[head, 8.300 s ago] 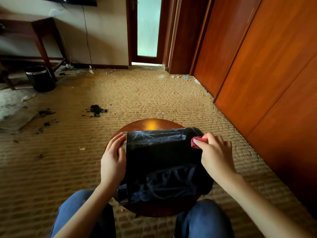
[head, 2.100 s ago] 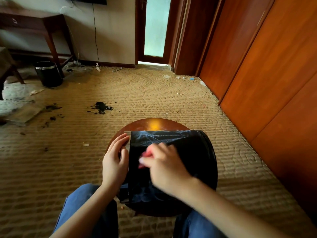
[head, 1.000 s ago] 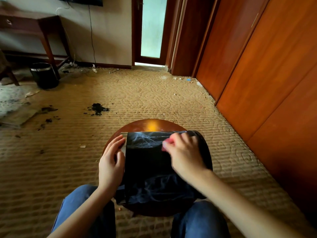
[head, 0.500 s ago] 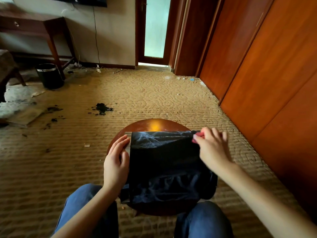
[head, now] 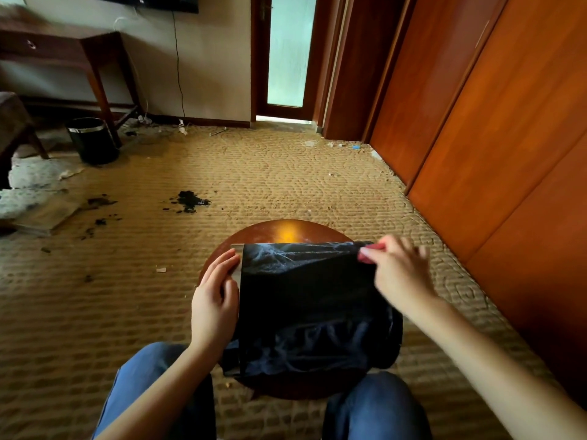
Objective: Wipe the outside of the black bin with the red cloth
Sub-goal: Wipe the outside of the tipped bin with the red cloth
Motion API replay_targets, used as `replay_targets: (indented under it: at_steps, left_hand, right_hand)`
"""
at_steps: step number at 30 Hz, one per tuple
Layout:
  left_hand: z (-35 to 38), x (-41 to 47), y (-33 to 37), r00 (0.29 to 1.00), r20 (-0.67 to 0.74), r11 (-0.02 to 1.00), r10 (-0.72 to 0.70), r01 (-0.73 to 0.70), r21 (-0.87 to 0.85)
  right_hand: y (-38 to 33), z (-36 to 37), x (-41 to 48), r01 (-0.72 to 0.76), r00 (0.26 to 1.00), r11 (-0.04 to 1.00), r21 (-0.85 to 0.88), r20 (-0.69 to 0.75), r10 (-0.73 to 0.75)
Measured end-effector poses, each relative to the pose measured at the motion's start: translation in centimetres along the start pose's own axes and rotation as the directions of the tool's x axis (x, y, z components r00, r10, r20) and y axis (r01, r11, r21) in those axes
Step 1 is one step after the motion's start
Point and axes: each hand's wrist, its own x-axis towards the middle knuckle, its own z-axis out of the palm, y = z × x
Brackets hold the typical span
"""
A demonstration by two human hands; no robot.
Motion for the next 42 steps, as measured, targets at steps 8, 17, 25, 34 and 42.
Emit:
replay_targets:
  at_steps: [8, 17, 25, 34, 42]
  left_hand:
    - [0.0, 0.2, -0.2, 1.0, -0.006, 1.0, 0.014, -0.014, 0.006]
    - [-0.2, 0.0, -0.1, 1.0, 0.008, 1.0, 0.007, -0.007, -0.01]
    - [0.1, 0.4, 0.1, 1.0, -0.001, 1.0, -0.01, 0.01, 0.002]
    - [-0.3, -0.1, -0.2, 0.999, 0.011, 0.999, 0.033, -0.033, -0.013]
    - [0.1, 0.3, 0.1, 1.0, 0.005, 1.0, -0.013, 0.013, -0.022]
  right_hand:
    - [-11.8, 2.1, -3.5, 0.271, 0.953, 0.946, 0.176, -0.186, -0.239]
    - [-2.3, 0.7, -1.1, 0.114, 0.99, 0.991, 0.075, -0.09, -0.107]
    - [-7.4, 1.7, -1.1, 0.095, 0.984, 0.991, 0.094, -0.159, -0.079]
    - [-8.0, 1.4, -2.1, 0.35, 0.925, 0.929, 0.12, -0.201, -0.323]
    - [-3.4, 1.4, -0.4, -0.007, 0.992, 1.0, 0.025, -0.123, 0.01]
